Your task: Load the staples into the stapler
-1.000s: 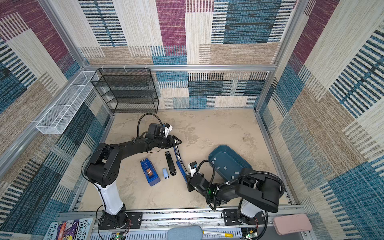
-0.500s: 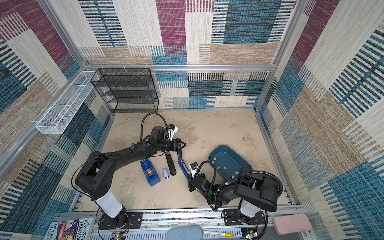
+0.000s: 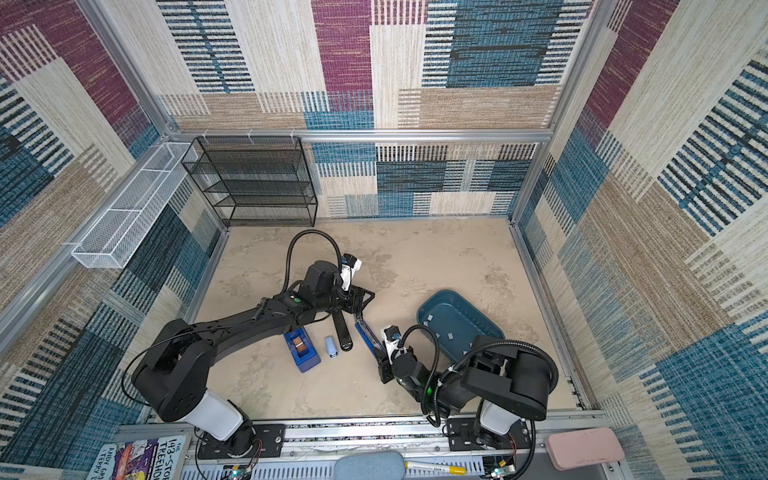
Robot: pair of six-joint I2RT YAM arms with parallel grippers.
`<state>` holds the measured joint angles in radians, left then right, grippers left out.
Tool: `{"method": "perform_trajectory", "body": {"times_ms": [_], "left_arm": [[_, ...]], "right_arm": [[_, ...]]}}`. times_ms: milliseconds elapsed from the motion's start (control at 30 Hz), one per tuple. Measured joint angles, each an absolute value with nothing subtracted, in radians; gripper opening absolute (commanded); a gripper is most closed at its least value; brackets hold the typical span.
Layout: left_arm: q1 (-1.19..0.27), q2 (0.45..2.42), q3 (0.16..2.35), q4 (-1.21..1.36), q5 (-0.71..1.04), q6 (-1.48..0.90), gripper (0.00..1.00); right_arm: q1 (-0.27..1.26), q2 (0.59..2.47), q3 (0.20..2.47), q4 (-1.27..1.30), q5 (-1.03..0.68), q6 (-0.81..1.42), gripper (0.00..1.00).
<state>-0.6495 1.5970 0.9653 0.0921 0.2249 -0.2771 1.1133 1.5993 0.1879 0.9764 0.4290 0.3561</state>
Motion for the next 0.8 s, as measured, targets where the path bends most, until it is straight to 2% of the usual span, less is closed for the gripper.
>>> {"method": "perform_trajectory", "body": {"times_ms": [167,300,433,533,800], "left_arm": [[-0.676,1.601,0.979,0.076,0.181,-0.251,0.61],[-0.683,1.607,0.983,0.060,0.159,-0.236,0.60],[-0.690,1.614,0.992,0.057,0.138,-0.229,0.60],[-0.696,1.615,0.994,0.056,0.137,-0.224,0.60],[-0.708,1.615,0.998,0.041,0.130,-0.210,0.60]], "right_arm": [[1.116,1.597,0.150,1.028,0.426,0.341,0.45],[1.122,1.580,0.119,1.057,0.418,0.337,0.52],[1.125,1.569,0.097,1.068,0.402,0.333,0.53],[1.126,1.574,0.095,1.079,0.402,0.325,0.42],[1.131,1.626,0.113,1.098,0.403,0.316,0.33]]}}
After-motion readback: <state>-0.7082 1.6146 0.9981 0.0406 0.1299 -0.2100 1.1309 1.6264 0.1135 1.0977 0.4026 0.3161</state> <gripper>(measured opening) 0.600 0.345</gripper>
